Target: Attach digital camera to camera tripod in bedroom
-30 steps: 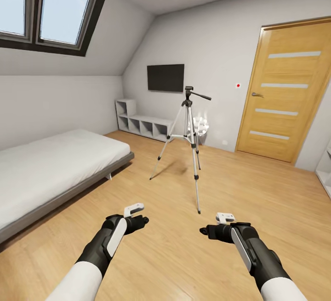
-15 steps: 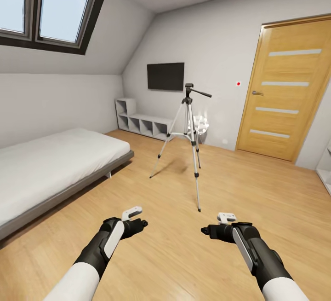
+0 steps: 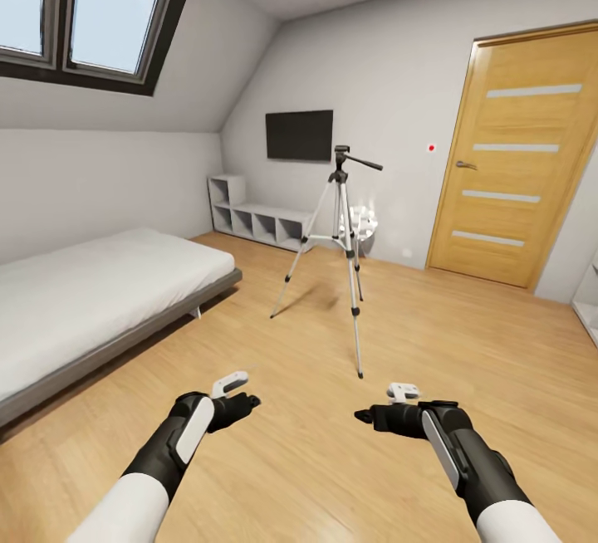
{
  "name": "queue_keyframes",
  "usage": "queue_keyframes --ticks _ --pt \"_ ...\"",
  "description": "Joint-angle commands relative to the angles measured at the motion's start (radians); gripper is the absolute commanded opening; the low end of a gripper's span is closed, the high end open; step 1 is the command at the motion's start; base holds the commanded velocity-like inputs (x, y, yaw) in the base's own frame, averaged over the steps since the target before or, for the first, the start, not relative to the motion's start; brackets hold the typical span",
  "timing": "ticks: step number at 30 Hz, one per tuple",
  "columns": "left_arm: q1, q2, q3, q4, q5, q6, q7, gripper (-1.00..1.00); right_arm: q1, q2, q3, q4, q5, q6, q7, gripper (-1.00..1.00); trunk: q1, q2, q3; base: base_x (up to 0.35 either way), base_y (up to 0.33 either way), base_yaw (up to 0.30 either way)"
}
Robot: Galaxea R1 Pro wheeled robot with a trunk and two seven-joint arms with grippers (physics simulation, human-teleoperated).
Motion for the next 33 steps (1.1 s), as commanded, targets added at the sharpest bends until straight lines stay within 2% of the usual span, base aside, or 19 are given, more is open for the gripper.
queue_keyframes --ticks 1,6,7,10,11,15,21,33 --pt "0.0 0.003 0.002 -0.002 0.025 0.005 0.006 1.0 -0.001 -0.003 -0.001 -0.001 -0.009 0.011 0.031 1.0 0.004 -0.008 -0.004 0.0 0.0 0.0" --pt "0.0 0.038 0.001 -0.014 0.11 0.016 -0.028 1.0 -0.001 -0.032 -0.001 -0.001 -0.005 0.04 0.205 1.0 0.023 -0.043 -0.02 0.0 0.0 0.0" --pt "0.0 0.059 0.001 -0.023 0.15 0.029 -0.053 1.0 -0.001 -0.045 -0.001 -0.001 -0.002 0.049 0.269 1.0 0.027 -0.05 -0.023 0.0 0.0 0.0" --pt "0.0 0.091 0.0 -0.035 0.207 0.06 -0.1 1.0 -0.001 -0.058 -0.001 -0.001 0.002 0.055 0.34 1.0 0.038 -0.071 -0.033 0.0 0.0 0.0" --pt "0.0 0.121 -0.001 -0.042 0.259 0.093 -0.169 1.0 -0.001 -0.067 -0.003 -0.001 0.005 0.058 0.387 1.0 0.042 -0.078 -0.036 0.0 0.0 0.0" --pt "0.0 0.134 -0.002 -0.044 0.278 0.107 -0.207 1.0 -0.001 -0.072 -0.004 0.0 0.005 0.059 0.406 1.0 0.058 -0.106 -0.048 0.0 0.0 0.0" --pt "0.0 0.142 -0.002 -0.044 0.291 0.115 -0.231 1.0 -0.001 -0.075 -0.006 0.0 0.007 0.058 0.418 1.0 0.081 -0.148 -0.067 0.0 0.0 0.0" --pt "0.0 0.141 -0.002 -0.038 0.291 0.113 -0.234 1.0 -0.001 -0.081 -0.011 0.0 0.007 0.063 0.419 1.0 0.127 -0.232 -0.105 0.0 0.0 0.0"
